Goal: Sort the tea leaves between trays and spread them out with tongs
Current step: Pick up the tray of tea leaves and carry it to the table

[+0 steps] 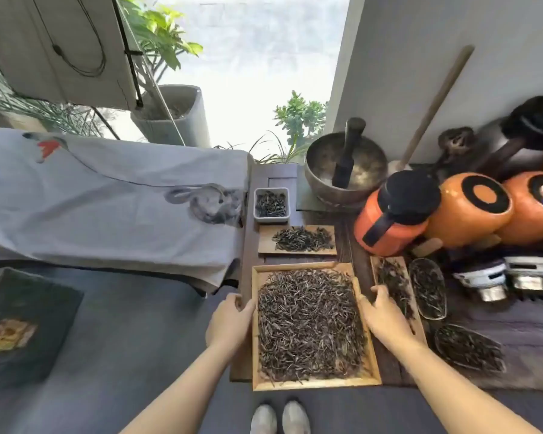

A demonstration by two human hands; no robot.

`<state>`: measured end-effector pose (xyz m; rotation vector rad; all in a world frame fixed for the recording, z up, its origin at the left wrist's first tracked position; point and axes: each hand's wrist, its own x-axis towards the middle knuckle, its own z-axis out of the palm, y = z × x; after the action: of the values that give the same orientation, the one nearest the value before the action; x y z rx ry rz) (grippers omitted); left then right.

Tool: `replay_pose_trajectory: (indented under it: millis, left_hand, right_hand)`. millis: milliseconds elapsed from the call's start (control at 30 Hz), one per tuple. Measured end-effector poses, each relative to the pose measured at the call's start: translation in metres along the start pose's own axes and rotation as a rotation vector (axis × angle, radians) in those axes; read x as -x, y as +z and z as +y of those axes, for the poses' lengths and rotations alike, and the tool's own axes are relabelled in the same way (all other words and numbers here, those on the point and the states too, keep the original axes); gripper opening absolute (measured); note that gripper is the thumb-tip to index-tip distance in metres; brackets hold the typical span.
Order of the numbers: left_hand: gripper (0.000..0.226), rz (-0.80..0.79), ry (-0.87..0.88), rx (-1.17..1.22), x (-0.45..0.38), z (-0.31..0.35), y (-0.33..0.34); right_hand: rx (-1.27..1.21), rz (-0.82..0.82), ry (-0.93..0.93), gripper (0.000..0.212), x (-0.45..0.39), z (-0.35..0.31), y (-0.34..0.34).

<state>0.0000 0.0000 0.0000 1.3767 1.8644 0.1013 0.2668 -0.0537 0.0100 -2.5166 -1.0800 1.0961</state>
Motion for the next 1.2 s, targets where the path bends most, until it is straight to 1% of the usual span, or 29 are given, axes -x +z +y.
replay_pose_trajectory:
  millis: [100,300,367,467,533,733,933,1067,1200]
  left_hand:
    - [0.035,0.091,-0.017,0.100,0.002,-0.005,0.014]
    - [0.011,0.186,-0.073,0.337,0.015,-0.006,0.039]
    - [0.011,0.205,-0.081,0.372,0.019,-0.005,0.044]
    - [0.024,0.199,-0.094,0.407,0.024,-0.004,0.050]
    - [0.028,0.200,-0.109,0.443,0.025,-0.004,0.051]
    - [0.021,0.196,-0.134,0.507,0.026,-0.002,0.052]
    - [0.017,0.241,-0.142,0.582,0.028,0.003,0.054]
    - [0.018,0.243,-0.153,0.582,0.023,0.005,0.052]
    - [0.021,0.245,-0.154,0.634,0.020,0.002,0.055]
  right_hand:
    - [-0.029,0.095,-0.010,0.036,0.000,0.003,0.010]
    - [-0.042,0.162,0.006,0.027,0.008,0.003,0.026]
    - [-0.082,0.173,0.022,0.026,0.011,0.006,0.032]
    - [-0.151,0.191,0.045,0.027,0.013,0.011,0.039]
    - [-0.196,0.208,0.055,0.029,0.013,0.012,0.042]
    - [-0.318,0.215,0.078,0.028,0.011,0.014,0.046]
    - [-0.419,0.229,0.068,0.017,0.014,0.010,0.044]
    - [-0.453,0.231,0.055,0.021,0.013,0.011,0.041]
    - [-0.481,0.222,0.055,0.025,0.010,0.014,0.042]
